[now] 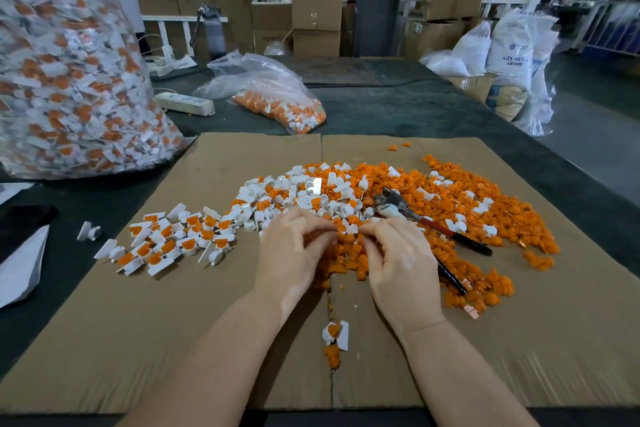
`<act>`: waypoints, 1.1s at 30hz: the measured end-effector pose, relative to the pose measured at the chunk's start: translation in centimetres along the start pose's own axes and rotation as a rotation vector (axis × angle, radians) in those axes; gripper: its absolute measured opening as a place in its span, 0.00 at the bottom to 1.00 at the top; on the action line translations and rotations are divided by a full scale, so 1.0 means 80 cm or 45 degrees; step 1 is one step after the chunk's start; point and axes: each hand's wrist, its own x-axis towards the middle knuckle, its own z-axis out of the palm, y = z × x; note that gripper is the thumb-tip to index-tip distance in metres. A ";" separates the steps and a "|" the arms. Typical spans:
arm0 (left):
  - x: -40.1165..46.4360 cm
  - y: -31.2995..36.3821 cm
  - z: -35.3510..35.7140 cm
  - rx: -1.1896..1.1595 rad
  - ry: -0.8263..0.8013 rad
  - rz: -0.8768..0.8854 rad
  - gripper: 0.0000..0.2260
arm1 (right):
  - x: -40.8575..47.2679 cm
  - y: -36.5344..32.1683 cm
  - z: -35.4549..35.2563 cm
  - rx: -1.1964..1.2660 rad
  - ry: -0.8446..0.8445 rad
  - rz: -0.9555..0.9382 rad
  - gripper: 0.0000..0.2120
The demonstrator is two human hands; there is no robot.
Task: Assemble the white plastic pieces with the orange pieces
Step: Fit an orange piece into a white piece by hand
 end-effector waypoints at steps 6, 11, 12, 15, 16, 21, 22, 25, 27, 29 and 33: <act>-0.006 -0.012 -0.024 -0.188 0.080 -0.261 0.03 | -0.001 -0.006 -0.002 -0.067 -0.156 -0.132 0.04; -0.016 -0.014 -0.046 -0.179 -0.211 -0.159 0.08 | -0.003 -0.012 -0.007 -0.056 -0.257 -0.203 0.05; -0.018 -0.014 -0.050 -0.176 -0.309 -0.121 0.07 | -0.002 -0.012 -0.007 -0.047 -0.273 -0.207 0.05; -0.023 -0.015 -0.052 -0.086 -0.524 -0.021 0.08 | -0.001 -0.014 -0.008 0.000 -0.315 -0.239 0.05; -0.024 -0.016 -0.050 -0.038 -0.550 0.006 0.08 | -0.001 -0.014 -0.008 0.014 -0.333 -0.252 0.05; -0.022 -0.016 -0.036 0.056 -0.461 -0.001 0.03 | -0.002 -0.015 -0.007 0.074 -0.438 -0.299 0.04; -0.021 -0.016 -0.035 0.042 -0.445 -0.013 0.03 | -0.003 -0.014 -0.007 0.078 -0.458 -0.306 0.05; -0.021 -0.010 -0.032 -0.096 -0.414 -0.067 0.05 | -0.003 -0.013 -0.006 0.120 -0.462 -0.270 0.07; -0.021 -0.005 -0.030 -0.179 -0.418 -0.084 0.07 | -0.002 -0.013 -0.005 0.154 -0.420 -0.234 0.06; -0.019 -0.001 -0.030 -0.233 -0.431 -0.109 0.09 | -0.002 -0.012 -0.005 0.181 -0.384 -0.189 0.05; -0.014 0.003 -0.030 -0.214 -0.460 -0.084 0.10 | -0.002 -0.011 -0.005 0.198 -0.317 -0.166 0.06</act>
